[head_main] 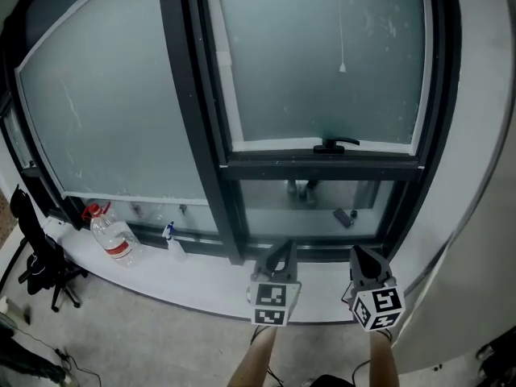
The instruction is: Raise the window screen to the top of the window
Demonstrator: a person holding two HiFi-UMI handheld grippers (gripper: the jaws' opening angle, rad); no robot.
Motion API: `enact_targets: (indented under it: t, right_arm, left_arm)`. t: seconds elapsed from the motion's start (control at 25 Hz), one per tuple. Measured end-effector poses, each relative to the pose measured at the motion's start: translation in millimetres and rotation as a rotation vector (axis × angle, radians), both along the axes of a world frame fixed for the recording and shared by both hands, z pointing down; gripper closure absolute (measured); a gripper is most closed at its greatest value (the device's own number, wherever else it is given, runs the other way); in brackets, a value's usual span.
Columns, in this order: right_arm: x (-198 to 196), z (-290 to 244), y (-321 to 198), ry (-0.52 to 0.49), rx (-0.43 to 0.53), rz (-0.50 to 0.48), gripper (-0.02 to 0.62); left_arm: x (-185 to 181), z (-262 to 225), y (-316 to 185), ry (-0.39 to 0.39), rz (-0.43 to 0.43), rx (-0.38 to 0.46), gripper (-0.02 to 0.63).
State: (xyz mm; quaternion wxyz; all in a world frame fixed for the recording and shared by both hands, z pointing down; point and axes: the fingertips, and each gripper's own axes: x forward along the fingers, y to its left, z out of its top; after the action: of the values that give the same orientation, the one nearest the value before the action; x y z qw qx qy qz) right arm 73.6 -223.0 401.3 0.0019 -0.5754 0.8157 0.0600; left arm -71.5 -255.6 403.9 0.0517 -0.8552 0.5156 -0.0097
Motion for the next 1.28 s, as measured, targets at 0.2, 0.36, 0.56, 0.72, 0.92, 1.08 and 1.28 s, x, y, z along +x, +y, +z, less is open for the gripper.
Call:
enact_targets:
  t: [0.2,0.36,0.56,0.72,0.92,1.08,1.28]
  right_arm:
    - [-44,-6,47,0.015,0.025,0.024,0.589]
    - [-74,-10,98,-0.004,0.028,0.034,0.589]
    - [-90,-6,152,0.007,0.031,0.056,0.589]
    - [-98,-6,194,-0.018,0.03,0.058,0.589]
    - [-91,-3,239,-0.038,0.023,0.058,0.589]
    - [-79,-2,282,-0.045,0.024,0.047,0.589]
    - [-58,-1,353,-0.01,0.023,0.038,0.589]
  left_arm:
    - [-36,4,55,0.006,0.02,-0.025,0.603]
    - [-58,6,104,-0.015,0.044,-0.038,0.603]
    - [-70,13,155,-0.019,0.057,-0.051,0.603]
    - [-72,23,196,-0.009,0.063,-0.075,0.603]
    - [-76,22,242,0.002,0.037,-0.067,0.603]
    - [-69,22,286,0.007,0.022,-0.062,0.603]
    - [-52,24,357,0.016,-0.02,-0.061,0.603]
